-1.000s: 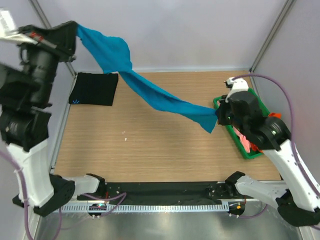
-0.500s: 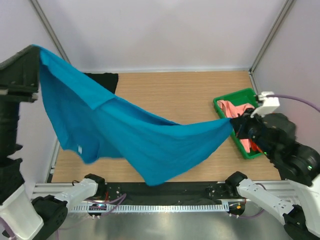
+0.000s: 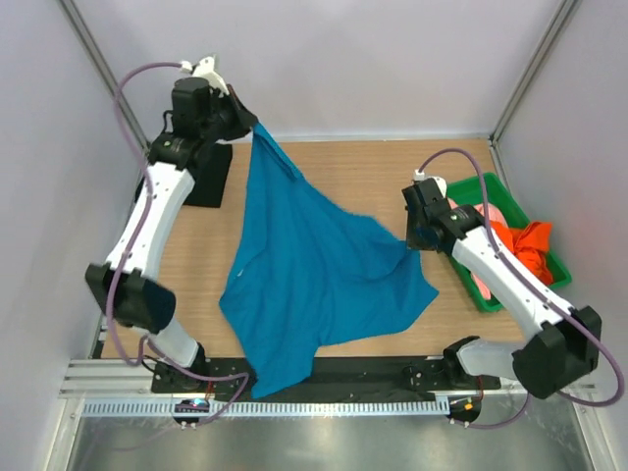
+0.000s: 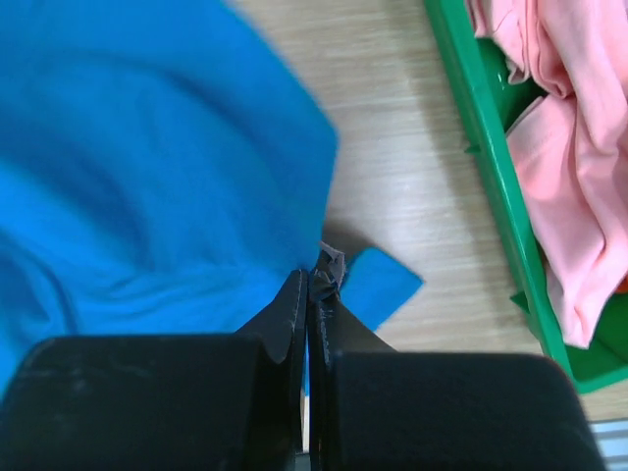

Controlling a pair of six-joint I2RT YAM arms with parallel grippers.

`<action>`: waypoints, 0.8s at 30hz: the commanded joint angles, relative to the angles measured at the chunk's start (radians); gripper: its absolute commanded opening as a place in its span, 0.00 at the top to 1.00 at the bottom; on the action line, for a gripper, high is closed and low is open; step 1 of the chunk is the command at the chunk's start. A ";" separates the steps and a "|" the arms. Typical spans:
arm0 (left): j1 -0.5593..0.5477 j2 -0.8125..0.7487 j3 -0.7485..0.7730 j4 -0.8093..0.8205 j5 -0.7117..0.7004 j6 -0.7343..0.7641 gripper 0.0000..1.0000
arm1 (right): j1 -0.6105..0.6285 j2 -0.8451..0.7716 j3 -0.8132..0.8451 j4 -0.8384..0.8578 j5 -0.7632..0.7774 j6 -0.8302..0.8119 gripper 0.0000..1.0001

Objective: Fold and stack the t-shirts
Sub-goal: Flatten the tshirt out

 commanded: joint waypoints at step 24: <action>0.087 0.085 -0.093 -0.184 -0.073 0.045 0.52 | -0.097 0.446 0.367 -0.067 -0.006 -0.101 0.38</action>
